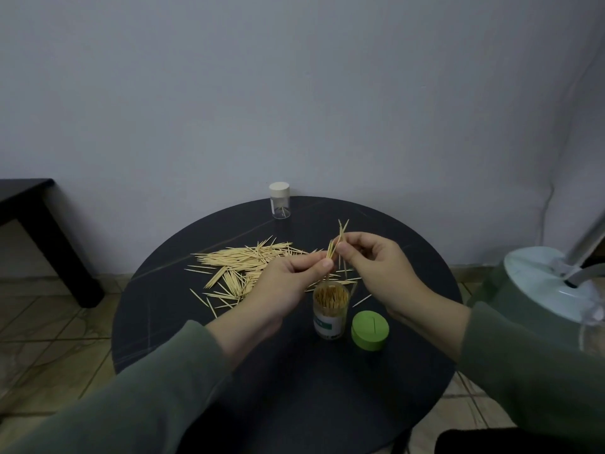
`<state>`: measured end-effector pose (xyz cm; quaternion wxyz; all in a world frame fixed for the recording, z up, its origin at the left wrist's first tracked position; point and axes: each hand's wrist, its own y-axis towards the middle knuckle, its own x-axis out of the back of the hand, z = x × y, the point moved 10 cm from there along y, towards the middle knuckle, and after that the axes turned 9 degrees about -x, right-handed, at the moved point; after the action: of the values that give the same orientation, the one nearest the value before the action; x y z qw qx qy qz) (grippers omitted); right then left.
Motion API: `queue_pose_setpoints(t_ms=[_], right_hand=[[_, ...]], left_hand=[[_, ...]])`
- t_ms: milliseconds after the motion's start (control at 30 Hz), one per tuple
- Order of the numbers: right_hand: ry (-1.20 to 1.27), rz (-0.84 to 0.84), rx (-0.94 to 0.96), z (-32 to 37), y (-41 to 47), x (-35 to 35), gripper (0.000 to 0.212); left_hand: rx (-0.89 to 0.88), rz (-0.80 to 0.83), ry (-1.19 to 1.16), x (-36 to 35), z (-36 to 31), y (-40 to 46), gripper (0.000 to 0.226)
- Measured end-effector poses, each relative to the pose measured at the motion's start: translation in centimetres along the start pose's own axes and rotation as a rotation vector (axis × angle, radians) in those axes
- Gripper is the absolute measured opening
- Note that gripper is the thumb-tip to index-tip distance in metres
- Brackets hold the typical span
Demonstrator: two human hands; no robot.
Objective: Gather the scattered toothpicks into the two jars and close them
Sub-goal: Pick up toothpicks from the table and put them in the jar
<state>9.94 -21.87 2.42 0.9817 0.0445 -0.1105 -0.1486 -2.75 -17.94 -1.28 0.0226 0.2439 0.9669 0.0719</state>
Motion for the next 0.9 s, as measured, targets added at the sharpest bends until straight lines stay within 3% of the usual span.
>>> queue_pose_setpoints(t_ms=[367,500,900], right_hand=[[-0.047,-0.006,-0.115,-3.2,0.1,-0.6,0.013],[-0.035,0.033,-0.146,-3.8,-0.3,-0.7,0.012],[0.071,0.142,-0.171,-3.8,-1.1,-0.7,0.012]], left_hand=[[0.113,0.025,-0.045,-0.2,1.9,-0.9,0.021],[0.155,0.099,0.083,0.4,2.4,-0.7,0.025],[-0.025,0.235,0.292,1.5,0.5,0.3,0.015]])
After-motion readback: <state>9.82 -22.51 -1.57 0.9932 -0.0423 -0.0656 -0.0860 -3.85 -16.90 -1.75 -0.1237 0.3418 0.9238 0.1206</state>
